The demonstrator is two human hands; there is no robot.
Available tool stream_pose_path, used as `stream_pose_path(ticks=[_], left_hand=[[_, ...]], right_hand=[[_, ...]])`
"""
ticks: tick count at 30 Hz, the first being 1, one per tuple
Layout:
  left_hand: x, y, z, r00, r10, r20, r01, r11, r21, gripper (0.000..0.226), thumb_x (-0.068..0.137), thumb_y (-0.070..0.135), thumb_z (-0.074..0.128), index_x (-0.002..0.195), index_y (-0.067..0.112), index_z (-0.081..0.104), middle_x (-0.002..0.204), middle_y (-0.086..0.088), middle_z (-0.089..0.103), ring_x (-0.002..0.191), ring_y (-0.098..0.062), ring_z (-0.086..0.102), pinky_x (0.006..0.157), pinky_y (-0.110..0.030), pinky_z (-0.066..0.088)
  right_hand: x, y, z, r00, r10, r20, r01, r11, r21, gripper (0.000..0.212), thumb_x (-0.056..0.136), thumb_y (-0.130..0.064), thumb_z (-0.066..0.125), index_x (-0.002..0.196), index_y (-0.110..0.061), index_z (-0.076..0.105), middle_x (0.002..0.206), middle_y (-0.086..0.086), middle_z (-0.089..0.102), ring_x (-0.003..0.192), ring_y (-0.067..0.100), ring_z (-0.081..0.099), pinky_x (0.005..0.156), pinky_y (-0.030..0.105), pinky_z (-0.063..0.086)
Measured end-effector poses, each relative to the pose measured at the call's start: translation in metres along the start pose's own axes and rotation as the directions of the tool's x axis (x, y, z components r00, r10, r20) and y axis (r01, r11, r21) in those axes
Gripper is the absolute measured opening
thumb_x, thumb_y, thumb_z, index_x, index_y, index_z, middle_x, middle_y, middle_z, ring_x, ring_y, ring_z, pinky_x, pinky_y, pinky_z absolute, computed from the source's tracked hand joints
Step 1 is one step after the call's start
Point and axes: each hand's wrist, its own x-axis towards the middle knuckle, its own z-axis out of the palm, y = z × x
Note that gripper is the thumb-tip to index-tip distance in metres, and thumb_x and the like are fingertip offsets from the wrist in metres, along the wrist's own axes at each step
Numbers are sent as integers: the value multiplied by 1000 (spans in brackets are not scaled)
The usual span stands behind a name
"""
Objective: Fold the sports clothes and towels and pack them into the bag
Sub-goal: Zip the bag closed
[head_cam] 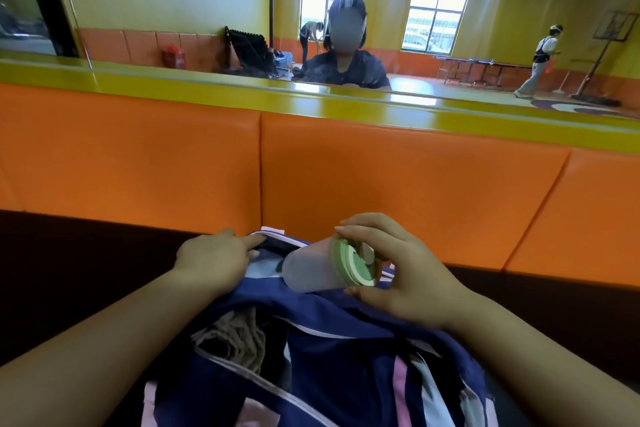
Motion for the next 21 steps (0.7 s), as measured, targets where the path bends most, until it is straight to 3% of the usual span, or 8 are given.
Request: stream_pose_path(ticks=[3, 7, 11, 13, 16, 21], left_hand=[[3, 0, -3, 1000, 12, 3, -12, 1000, -7, 53, 96, 32, 36, 140, 55, 18, 99, 0, 46, 95, -28, 57, 69, -35, 45], [6, 0, -9, 997, 71, 40, -67, 992, -103, 64, 85, 35, 53, 141, 46, 24, 97, 4, 39, 96, -25, 54, 66, -31, 39], [10, -10, -10, 994, 98, 37, -91, 984, -155, 62, 81, 39, 59, 137, 44, 31, 96, 6, 40, 86, -21, 49, 65, -30, 40], [11, -15, -10, 995, 91, 51, -83, 986, -144, 67, 81, 35, 61, 140, 41, 30, 101, 5, 42, 92, -21, 52, 70, -32, 45], [9, -19, -9, 995, 82, 54, -74, 988, -135, 64, 81, 35, 63, 138, 37, 34, 103, 6, 43, 93, -20, 52, 75, -35, 50], [7, -24, -13, 996, 84, 11, -82, 989, -127, 60, 84, 21, 55, 138, 38, 35, 114, 8, 44, 102, -21, 52, 72, -35, 47]], right_hand=[[19, 0, 11, 1000, -23, 4, 23, 999, -26, 67, 74, -27, 73, 134, -18, 48, 134, -4, 45, 128, 9, 41, 106, 30, 38], [42, 7, 36, 997, -12, 78, 19, 996, -90, 73, 74, -22, 77, 138, -16, 41, 139, 0, 40, 128, 16, 40, 105, 34, 38], [60, 17, 64, 991, 4, 131, 22, 980, -196, 73, 75, -22, 75, 138, -20, 39, 139, 7, 30, 120, 26, 44, 87, 41, 51], [67, 17, 78, 984, -6, 178, 50, 968, -245, 72, 75, -20, 75, 137, -21, 40, 135, 10, 35, 113, 29, 47, 81, 43, 52], [77, 14, 88, 977, 87, 194, -32, 962, -272, 77, 72, -24, 77, 138, -20, 38, 135, 5, 44, 116, 27, 47, 87, 37, 47], [89, 7, 83, 957, 120, 264, -43, 959, -281, 68, 69, -29, 76, 129, -17, 45, 121, 3, 54, 105, 24, 52, 82, 32, 44]])
